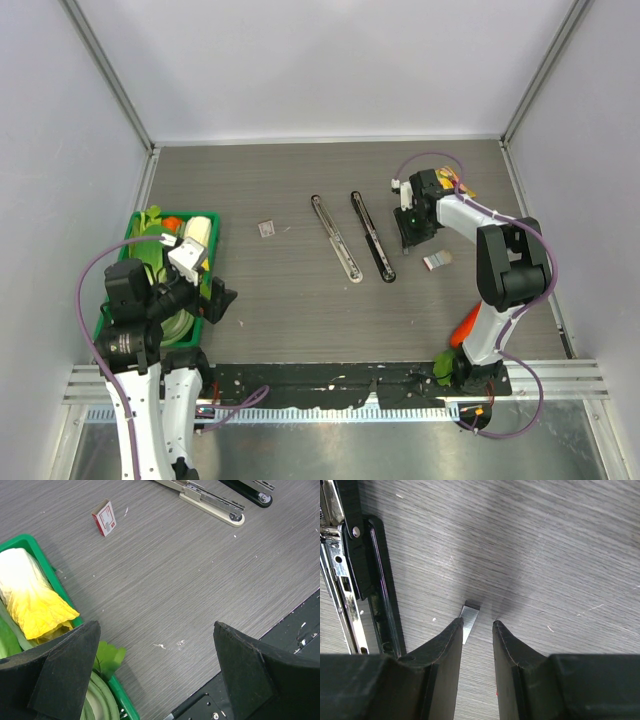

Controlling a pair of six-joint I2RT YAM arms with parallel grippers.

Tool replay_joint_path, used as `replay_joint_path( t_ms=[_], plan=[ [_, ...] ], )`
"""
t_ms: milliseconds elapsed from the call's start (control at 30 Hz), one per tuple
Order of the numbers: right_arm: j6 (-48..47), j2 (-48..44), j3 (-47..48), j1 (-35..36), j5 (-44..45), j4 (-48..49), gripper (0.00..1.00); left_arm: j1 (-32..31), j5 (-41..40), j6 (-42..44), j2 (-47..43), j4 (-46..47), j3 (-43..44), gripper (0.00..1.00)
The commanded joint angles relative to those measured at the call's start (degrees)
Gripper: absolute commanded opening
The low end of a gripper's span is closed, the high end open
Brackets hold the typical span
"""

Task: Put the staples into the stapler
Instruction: Adjust the staple at the center of the board.

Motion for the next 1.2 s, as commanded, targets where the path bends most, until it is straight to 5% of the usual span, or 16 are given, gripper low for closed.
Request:
replay_joint_path(
  t_ms=[0, 1167],
  plan=[
    [0.1, 0.5, -0.1, 0.4, -1.2, 1.1, 0.36, 0.4, 1.8, 0.8, -0.1, -0.2, 0.4, 1.0],
    [-1.4, -3.8, 0.1, -0.2, -1.5, 0.2, 0.36, 0.4, 1.8, 1.0, -0.6, -0.3, 0.5, 1.0]
  ],
)
